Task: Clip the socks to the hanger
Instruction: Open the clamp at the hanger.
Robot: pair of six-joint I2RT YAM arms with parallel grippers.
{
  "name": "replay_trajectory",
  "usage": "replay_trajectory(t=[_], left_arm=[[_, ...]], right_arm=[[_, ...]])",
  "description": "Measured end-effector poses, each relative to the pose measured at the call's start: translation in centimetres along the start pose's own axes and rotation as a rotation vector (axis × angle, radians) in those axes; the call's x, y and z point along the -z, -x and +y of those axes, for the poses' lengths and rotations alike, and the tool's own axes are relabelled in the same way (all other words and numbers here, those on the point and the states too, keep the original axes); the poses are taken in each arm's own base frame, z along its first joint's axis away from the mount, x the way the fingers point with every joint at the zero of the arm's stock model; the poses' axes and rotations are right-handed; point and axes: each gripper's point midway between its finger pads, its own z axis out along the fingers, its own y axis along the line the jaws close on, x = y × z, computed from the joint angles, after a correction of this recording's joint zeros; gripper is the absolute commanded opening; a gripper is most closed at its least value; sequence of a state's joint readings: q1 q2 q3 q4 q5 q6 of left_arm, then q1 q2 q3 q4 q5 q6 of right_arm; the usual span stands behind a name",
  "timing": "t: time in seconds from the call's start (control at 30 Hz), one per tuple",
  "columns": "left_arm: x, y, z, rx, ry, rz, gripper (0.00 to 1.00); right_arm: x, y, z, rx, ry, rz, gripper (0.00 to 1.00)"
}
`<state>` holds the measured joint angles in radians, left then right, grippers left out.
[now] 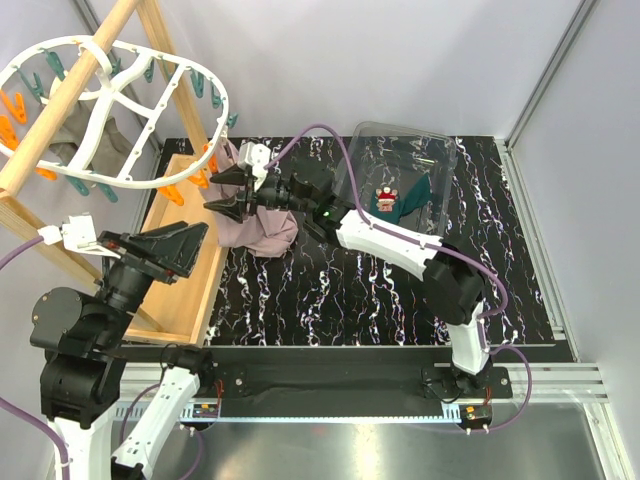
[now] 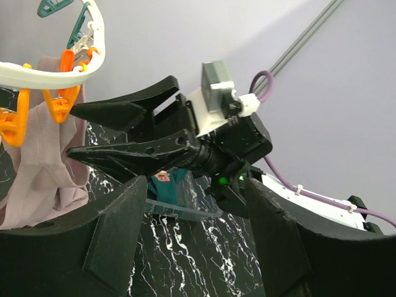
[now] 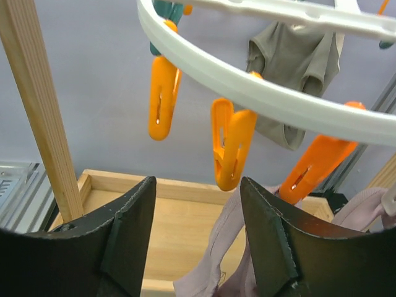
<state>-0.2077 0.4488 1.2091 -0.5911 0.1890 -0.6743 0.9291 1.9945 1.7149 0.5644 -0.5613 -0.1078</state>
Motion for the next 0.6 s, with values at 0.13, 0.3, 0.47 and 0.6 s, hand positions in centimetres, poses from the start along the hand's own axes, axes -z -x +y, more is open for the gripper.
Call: replay_trajectory(t=[0.13,0.3,0.47,0.6], left_arm=[[0.0,-0.1,-0.1,0.001,-0.008,0.005,0.7],[-0.1,-0.2,-0.2,0.007,-0.013,0.006,0.7],[-0.5,-0.6,0.3,0.011,-0.001,0.02,0.7],[-0.7,-0.8,0.6,0.019,0.011,0.026,0.7]], right_arm=[[0.2,-1.3,-0.6,-0.019,-0.009,0.035,0.66],[0.4,-1.4,-1.8,-0.021,-0.021,0.035,0.65],[-0.1,-0.9,-2.1,-0.031,-0.001,0.017,0.63],[-0.6,-0.8,-1.7,-0.055,0.034,0.005,0.62]])
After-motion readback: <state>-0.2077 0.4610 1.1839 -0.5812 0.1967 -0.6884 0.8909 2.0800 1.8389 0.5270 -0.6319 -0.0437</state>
